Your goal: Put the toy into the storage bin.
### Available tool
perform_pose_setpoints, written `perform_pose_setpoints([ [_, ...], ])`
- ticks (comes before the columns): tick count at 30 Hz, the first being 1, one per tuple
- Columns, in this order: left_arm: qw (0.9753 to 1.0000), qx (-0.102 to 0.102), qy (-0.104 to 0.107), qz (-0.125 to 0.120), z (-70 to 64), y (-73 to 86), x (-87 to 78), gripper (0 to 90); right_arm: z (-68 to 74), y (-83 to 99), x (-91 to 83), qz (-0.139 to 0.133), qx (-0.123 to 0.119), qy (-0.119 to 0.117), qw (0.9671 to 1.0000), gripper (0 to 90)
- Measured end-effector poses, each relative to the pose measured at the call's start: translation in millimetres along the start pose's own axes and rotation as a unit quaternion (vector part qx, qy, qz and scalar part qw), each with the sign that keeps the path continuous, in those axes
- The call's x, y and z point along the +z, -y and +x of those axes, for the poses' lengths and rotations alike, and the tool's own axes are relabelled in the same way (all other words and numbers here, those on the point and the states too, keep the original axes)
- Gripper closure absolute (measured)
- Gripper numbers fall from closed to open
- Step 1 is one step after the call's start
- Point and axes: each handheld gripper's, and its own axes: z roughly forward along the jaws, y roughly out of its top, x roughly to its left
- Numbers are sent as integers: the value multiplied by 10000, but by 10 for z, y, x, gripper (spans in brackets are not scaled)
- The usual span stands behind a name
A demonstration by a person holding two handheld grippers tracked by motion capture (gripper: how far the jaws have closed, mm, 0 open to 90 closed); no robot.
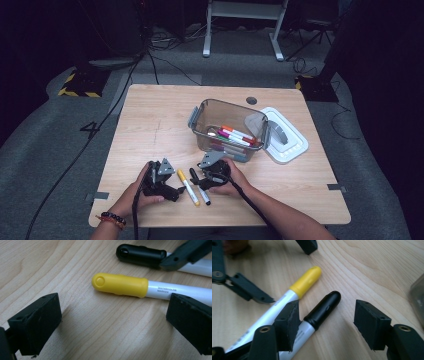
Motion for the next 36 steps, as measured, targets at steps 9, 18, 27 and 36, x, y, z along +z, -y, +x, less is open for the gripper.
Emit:
perform_pose_setpoints([
  [9, 10000, -4, -1, -3, -1, 0, 0, 2, -145, 58, -42, 159, 119, 61, 9998, 658],
  [18, 10000, -20, -2, 1, -4, 2, -2, 4, -279, 225, -248, 254, 146, 2, 9996, 743],
  [27, 10000, -22, -6, -11, -5, 4, -1, 4, -386, 500, -576, 260, 251, -120, 9993, 745],
  [36, 10000, -22, -7, -10, -6, 3, -1, 4, -435, 652, -1112, -285, 398, 21, 9988, 746],
])
